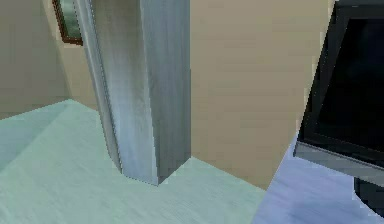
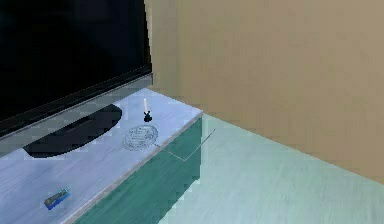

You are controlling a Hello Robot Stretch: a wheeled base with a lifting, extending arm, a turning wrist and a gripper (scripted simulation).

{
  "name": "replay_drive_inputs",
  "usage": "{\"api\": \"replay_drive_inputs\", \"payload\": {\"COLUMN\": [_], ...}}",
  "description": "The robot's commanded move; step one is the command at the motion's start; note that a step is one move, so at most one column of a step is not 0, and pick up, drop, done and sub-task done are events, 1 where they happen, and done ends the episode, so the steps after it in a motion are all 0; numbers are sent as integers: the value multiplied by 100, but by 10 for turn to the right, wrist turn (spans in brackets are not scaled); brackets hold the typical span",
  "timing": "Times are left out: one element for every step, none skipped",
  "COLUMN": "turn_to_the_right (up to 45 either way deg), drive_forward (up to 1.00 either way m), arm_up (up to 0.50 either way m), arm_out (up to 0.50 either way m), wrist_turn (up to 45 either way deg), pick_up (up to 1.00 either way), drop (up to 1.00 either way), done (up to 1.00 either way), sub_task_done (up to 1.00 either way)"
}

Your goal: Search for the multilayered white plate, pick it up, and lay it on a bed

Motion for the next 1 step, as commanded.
{"api": "replay_drive_inputs", "payload": {"turn_to_the_right": [-120], "drive_forward": [0], "arm_up": [0], "arm_out": [0], "wrist_turn": [0], "pick_up": [0], "drop": [0], "done": [0], "sub_task_done": [0]}}
